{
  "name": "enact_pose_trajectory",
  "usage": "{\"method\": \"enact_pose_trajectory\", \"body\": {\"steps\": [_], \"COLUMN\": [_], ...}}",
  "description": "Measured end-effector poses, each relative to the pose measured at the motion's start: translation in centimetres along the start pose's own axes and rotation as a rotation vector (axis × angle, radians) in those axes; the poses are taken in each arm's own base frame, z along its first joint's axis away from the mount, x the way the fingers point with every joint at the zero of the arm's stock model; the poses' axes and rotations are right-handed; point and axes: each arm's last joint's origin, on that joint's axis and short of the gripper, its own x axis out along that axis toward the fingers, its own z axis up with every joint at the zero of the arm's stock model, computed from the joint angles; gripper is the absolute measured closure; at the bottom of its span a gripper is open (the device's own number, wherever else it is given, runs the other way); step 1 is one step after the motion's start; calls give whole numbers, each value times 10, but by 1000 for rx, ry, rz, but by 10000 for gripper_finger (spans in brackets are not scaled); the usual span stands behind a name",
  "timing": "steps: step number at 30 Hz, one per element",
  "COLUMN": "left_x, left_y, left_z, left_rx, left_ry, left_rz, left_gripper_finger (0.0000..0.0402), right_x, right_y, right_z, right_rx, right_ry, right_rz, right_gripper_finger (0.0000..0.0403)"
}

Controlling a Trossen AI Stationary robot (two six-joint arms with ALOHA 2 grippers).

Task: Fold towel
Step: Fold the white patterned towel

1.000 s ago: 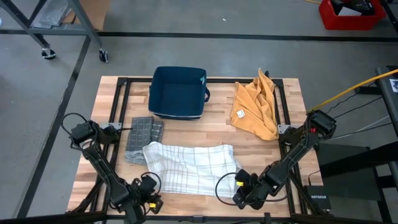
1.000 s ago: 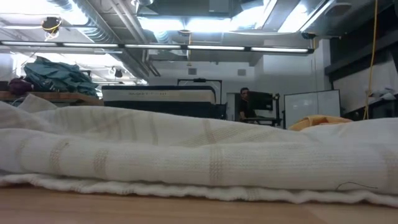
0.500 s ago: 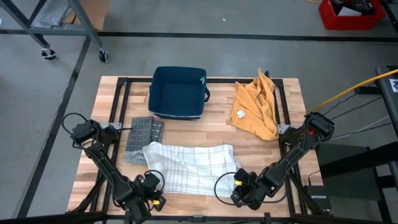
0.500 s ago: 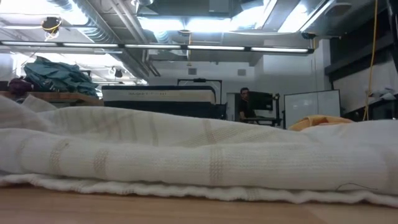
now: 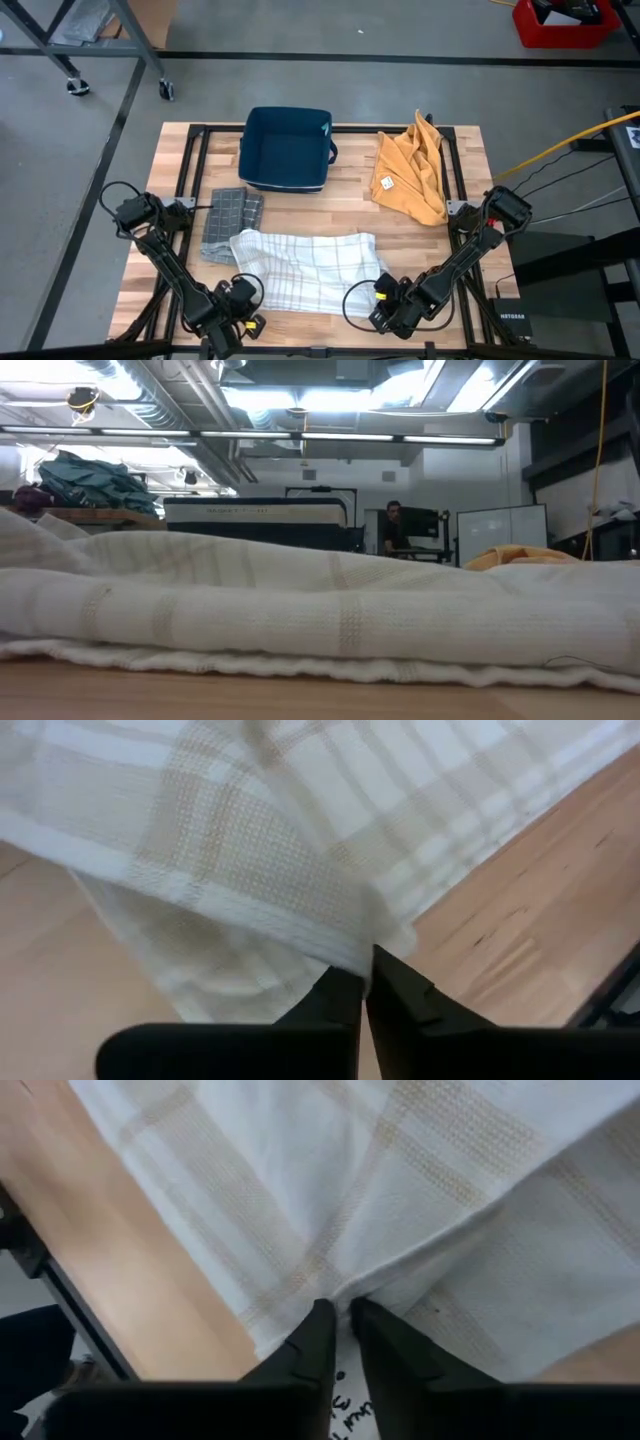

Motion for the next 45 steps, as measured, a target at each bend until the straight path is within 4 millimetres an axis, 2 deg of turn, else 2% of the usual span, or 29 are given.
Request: {"method": "enact_pose_trajectory", "body": {"steps": [5,13,19,23,28,33,39,42,45], "left_x": [-1,-10,-31,-36,-35,-36,-36,-36,-36], "left_y": [8,19,31,30,23,18,17,16,10], "left_z": [-3,-10,-4,-4,-10,-14,-14,-15,-16], "left_rx": [-1,30,73,106,189,273,181,108,100], "left_ry": [103,172,194,216,321,402,404,403,391], "left_rz": [99,188,296,273,195,128,146,145,77], "left_gripper_finger": [399,399,400,399,373,333,287,278,281], "right_x": [1,1,1,2,2,2,2,1,0], "right_y": [-1,-1,-3,-4,-3,0,1,3,5], "right_z": [0,0,0,-1,-1,-1,-1,-1,-1], "right_rx": [-2,-5,-9,-14,-24,-70,-68,-65,-52], "right_ry": [2,8,13,14,3,4,12,33,42], "right_rz": [-10,-14,-27,-36,-27,7,18,33,59], "right_gripper_finger": [396,388,399,391,377,348,270,238,225]}}
